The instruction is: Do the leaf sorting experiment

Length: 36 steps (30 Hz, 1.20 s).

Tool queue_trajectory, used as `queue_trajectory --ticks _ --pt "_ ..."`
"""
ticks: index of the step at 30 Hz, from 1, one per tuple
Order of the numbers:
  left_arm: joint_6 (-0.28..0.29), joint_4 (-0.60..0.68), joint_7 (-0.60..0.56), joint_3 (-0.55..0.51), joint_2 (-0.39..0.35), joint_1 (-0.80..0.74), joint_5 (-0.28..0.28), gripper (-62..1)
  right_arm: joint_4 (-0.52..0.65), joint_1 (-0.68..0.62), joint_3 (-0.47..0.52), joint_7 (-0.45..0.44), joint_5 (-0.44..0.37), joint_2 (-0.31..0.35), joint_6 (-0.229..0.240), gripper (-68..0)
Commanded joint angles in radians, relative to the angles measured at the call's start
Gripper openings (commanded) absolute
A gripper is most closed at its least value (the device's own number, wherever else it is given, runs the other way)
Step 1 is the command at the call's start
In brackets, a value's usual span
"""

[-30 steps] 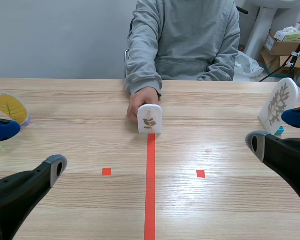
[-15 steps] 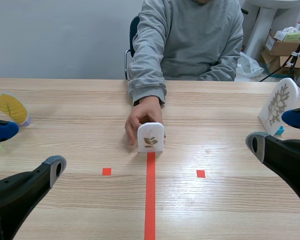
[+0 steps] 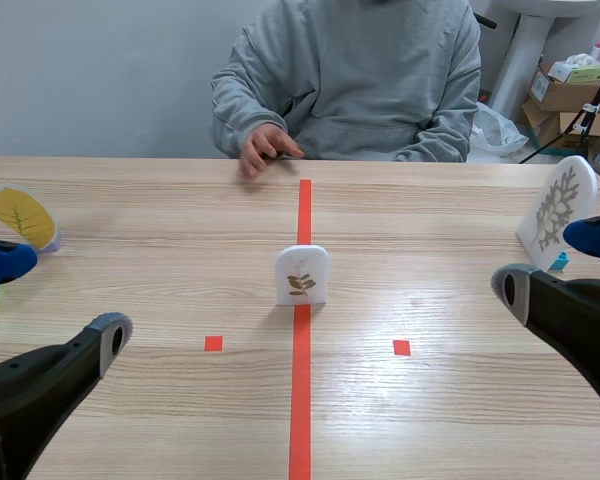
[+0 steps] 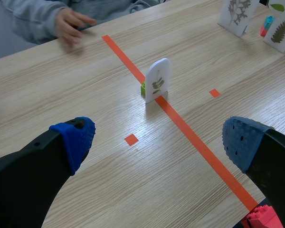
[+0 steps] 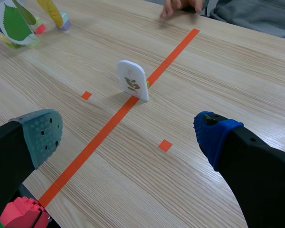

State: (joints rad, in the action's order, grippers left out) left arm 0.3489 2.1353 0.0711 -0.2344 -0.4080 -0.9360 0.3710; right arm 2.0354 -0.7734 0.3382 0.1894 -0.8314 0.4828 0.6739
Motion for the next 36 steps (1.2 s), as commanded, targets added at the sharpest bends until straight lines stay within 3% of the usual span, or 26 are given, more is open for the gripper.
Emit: queue_trajectory --ticks 1,36 --pt "0.002 0.002 -0.017 -0.003 -0.005 0.003 0.007 -3.7 -0.001 0.012 0.003 -0.007 0.002 0.01 0.0 -11.3" --pt "0.005 0.001 -0.018 -0.002 -0.005 0.006 0.007 -3.7 -0.001 0.011 0.003 -0.007 0.019 0.01 0.0 -11.3"
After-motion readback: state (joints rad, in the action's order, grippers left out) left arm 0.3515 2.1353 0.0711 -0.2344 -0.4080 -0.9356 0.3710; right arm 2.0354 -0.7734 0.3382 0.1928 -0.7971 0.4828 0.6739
